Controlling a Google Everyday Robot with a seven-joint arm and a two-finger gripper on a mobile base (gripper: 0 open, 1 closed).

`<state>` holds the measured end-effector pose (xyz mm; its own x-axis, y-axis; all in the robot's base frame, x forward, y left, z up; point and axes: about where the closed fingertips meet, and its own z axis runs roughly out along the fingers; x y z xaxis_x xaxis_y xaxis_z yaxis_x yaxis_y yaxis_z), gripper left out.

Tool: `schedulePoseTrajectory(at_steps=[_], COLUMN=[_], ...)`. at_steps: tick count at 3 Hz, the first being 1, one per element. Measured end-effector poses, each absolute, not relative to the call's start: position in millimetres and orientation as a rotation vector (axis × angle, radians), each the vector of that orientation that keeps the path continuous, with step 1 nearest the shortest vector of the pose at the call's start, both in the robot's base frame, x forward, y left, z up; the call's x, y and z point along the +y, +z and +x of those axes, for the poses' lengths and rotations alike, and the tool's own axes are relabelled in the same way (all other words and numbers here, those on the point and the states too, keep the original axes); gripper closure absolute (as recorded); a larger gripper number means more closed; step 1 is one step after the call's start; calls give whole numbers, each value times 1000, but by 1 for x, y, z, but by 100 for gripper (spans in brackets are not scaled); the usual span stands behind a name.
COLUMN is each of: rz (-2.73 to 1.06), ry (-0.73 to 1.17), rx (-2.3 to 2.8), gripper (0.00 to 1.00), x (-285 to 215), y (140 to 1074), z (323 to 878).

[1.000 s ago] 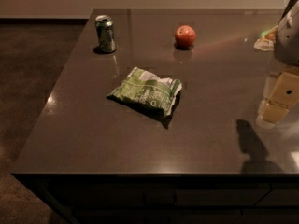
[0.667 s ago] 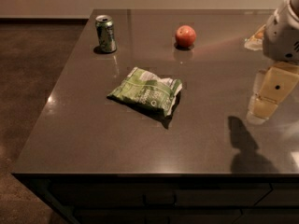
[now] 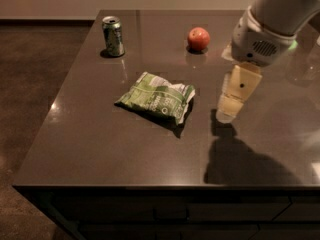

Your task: Pick green jalapeno chip bag

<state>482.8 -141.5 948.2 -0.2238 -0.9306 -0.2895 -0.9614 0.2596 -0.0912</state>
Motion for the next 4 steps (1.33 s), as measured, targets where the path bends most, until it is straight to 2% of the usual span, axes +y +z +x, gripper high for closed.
schedulePoseTrajectory(at_steps=[2,4], rz=[-1764,-1687], ry=[257,241], rx=[2281,2295], gripper=[0,0], x=[-66,-12], y=[908,870], z=[517,531])
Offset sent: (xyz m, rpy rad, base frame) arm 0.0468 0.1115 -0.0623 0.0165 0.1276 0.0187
